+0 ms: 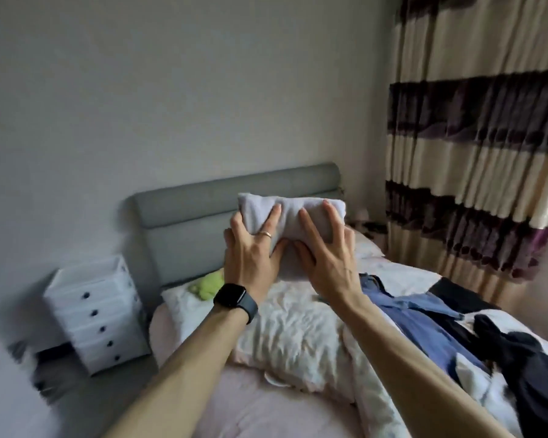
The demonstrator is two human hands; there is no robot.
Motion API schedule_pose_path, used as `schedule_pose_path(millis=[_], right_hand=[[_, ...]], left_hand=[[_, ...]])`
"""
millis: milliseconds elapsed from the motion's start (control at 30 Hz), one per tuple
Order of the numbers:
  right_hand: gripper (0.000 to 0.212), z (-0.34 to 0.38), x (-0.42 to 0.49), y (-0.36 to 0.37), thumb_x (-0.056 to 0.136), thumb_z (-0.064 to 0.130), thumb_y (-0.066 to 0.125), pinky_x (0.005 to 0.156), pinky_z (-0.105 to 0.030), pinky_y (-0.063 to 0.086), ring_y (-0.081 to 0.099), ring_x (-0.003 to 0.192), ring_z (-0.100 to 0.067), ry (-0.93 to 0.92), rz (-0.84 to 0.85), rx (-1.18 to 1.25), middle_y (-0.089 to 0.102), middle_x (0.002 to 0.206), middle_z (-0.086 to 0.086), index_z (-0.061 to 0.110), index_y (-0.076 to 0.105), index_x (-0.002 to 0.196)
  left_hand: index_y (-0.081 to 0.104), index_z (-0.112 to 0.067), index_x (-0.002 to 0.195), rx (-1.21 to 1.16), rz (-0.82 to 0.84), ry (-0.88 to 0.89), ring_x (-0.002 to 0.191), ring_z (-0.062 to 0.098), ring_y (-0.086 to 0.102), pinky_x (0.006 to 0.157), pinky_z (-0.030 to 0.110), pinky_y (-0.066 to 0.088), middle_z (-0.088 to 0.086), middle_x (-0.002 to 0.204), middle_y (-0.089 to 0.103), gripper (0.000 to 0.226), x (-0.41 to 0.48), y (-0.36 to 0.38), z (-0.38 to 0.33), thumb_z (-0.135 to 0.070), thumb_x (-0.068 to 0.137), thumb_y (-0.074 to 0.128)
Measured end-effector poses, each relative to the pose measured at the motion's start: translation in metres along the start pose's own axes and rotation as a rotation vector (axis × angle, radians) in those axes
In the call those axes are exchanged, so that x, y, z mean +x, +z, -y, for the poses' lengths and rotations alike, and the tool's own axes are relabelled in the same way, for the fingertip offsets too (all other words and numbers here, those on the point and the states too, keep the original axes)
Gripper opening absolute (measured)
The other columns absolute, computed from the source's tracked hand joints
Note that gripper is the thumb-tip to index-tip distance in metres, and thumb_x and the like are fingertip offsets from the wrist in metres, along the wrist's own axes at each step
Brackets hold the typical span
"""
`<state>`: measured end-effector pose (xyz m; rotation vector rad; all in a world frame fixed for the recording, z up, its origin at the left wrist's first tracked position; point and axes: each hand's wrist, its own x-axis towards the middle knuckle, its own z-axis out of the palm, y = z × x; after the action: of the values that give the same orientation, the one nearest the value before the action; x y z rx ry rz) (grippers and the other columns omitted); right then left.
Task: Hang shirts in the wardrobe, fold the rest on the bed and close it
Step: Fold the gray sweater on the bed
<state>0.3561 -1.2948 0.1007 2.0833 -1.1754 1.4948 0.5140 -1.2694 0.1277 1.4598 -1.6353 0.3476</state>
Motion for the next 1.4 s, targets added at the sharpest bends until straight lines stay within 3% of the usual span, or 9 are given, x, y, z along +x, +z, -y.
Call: schedule_pose_path(millis=[133,267,433,667,800,1033,1200,1400], right_hand=[[0.047,0.096,0.038,0.021,0.099,0.029,0.065,0.083,-0.051,0.051,0.048,0.1,-0.042,-0.113,-0.04,0.23,0.031,0.157,-0.02,0.025,0.055,0.144],[0.045,0.2,0.063,0.031,0.097,0.024,0.069,0.092,-0.046,0.044,0.048,0.106,-0.044,-0.253,-0.085,0.457,0.034,0.155,-0.025,0.019,0.059,0.141],[0.046,0.328,0.061,0.036,0.097,0.024,0.069,0.092,-0.044,0.039,0.048,0.109,-0.041,-0.366,-0.124,0.701,0.034,0.153,-0.027,0.014,0.059,0.14],[0.051,0.516,0.022,0.012,0.099,0.029,0.064,0.092,-0.033,0.033,0.045,0.116,-0.042,-0.429,-0.014,1.09,0.025,0.16,-0.018,0.02,0.049,0.147],[0.052,0.617,0.004,-0.011,0.1,0.028,0.061,0.1,-0.035,0.033,0.044,0.108,-0.04,-0.498,0.074,1.267,0.021,0.163,-0.016,0.021,0.045,0.149],[0.052,0.762,-0.008,0.0,0.101,0.032,0.058,0.102,-0.051,0.041,0.043,0.114,-0.045,-0.604,0.212,1.368,0.019,0.163,-0.015,0.022,0.044,0.15],[0.055,0.877,0.0,0.052,0.103,0.04,0.05,0.096,-0.051,0.046,0.039,0.115,-0.041,-0.674,0.306,1.275,0.008,0.165,-0.008,0.029,0.035,0.155],[0.057,0.989,0.009,0.108,0.104,0.043,0.045,0.098,-0.047,0.046,0.037,0.119,-0.039,-0.75,0.438,1.187,-0.001,0.165,-0.005,0.029,0.027,0.157]], left_hand=[[0.047,-0.041,0.146,0.178,-0.163,-0.08,0.102,0.044,0.049,0.076,0.048,0.056,0.023,0.134,0.039,0.067,-0.006,-0.105,0.035,-0.04,0.085,0.074],[0.046,-0.041,0.146,0.424,-0.339,-0.153,0.099,0.04,0.049,0.068,0.046,0.056,0.021,0.137,0.038,0.066,-0.025,-0.208,0.064,-0.042,0.085,0.074],[0.043,-0.044,0.146,0.705,-0.469,-0.235,0.099,0.037,0.048,0.068,0.047,0.057,0.014,0.137,0.027,0.067,-0.075,-0.329,0.086,-0.045,0.085,0.072],[0.046,-0.041,0.146,1.065,-0.554,-0.393,0.102,0.04,0.05,0.075,0.047,0.057,0.016,0.138,0.027,0.065,-0.168,-0.488,0.096,-0.048,0.087,0.071],[0.038,-0.044,0.148,1.245,-0.552,-0.537,0.108,0.041,0.047,0.073,0.05,0.058,0.019,0.142,0.03,0.062,-0.215,-0.573,0.103,-0.055,0.091,0.061],[0.035,-0.044,0.149,1.351,-0.546,-0.715,0.113,0.039,0.042,0.079,0.049,0.054,0.017,0.143,0.024,0.061,-0.257,-0.681,0.164,-0.057,0.093,0.056],[0.025,-0.044,0.153,1.356,-0.498,-0.844,0.115,0.034,0.04,0.085,0.046,0.053,0.016,0.147,0.018,0.063,-0.263,-0.754,0.265,-0.059,0.097,0.048],[0.023,-0.045,0.153,1.268,-0.458,-0.978,0.117,0.031,0.037,0.088,0.047,0.054,0.011,0.145,0.017,0.062,-0.264,-0.827,0.364,-0.057,0.097,0.048]])
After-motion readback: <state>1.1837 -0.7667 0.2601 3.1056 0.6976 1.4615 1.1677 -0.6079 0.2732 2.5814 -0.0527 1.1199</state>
